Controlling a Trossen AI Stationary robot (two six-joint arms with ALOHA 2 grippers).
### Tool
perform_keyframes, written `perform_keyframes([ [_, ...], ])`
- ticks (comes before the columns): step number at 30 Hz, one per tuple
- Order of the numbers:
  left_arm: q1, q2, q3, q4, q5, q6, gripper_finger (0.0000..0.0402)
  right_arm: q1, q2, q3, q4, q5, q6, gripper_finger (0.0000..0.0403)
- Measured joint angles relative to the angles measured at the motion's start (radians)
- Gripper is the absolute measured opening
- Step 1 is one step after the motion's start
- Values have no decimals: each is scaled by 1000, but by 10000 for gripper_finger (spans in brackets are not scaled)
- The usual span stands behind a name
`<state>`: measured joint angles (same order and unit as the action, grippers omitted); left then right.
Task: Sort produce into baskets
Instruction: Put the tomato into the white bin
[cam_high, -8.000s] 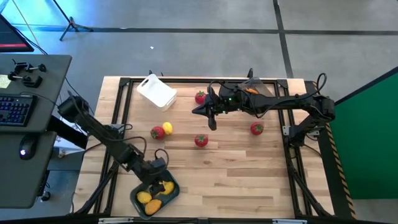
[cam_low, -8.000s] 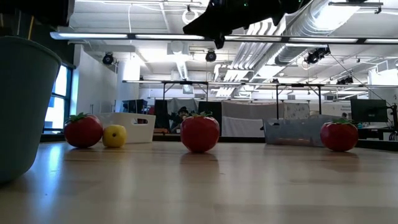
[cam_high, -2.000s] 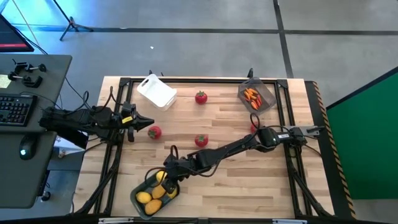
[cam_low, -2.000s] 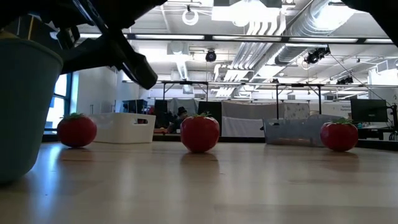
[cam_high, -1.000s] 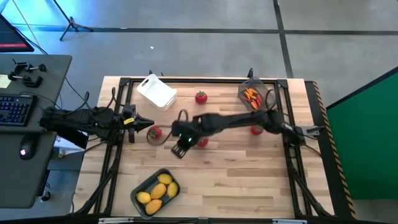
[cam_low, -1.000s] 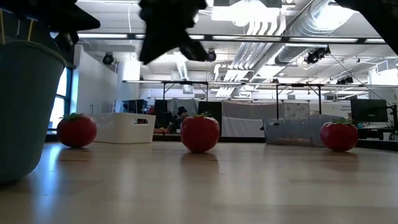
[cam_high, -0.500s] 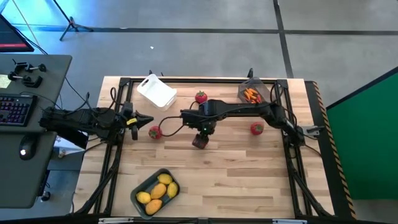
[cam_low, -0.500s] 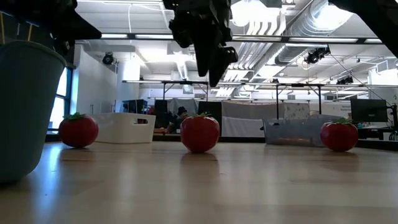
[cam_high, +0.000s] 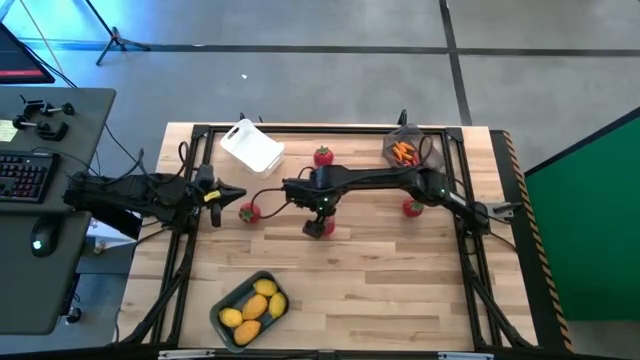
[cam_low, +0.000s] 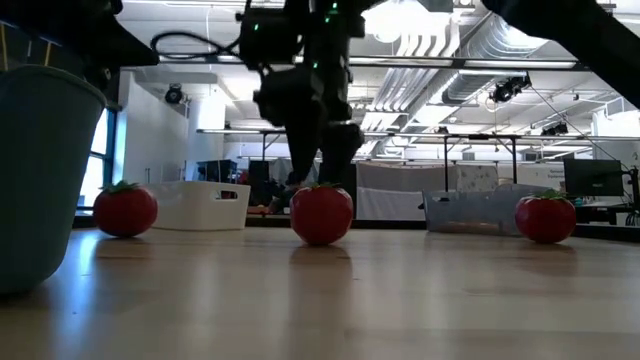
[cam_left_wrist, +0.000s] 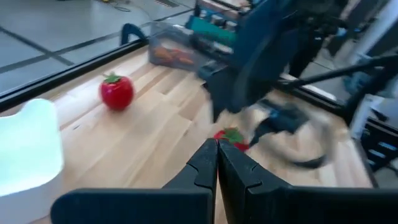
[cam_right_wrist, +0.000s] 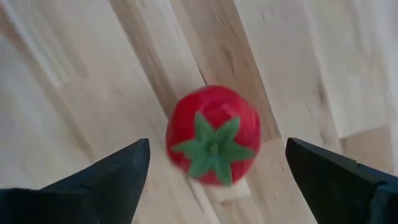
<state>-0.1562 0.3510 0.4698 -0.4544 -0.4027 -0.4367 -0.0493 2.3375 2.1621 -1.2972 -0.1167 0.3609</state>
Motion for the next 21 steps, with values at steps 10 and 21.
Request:
perform_keyframes([
  [10,0,-75,-69,105,68,-4,0,-7,55,0,28,-18,23,366],
  [21,0,-138,-232,331,89,-103,0,-3,67,0,19,-18,31,354],
])
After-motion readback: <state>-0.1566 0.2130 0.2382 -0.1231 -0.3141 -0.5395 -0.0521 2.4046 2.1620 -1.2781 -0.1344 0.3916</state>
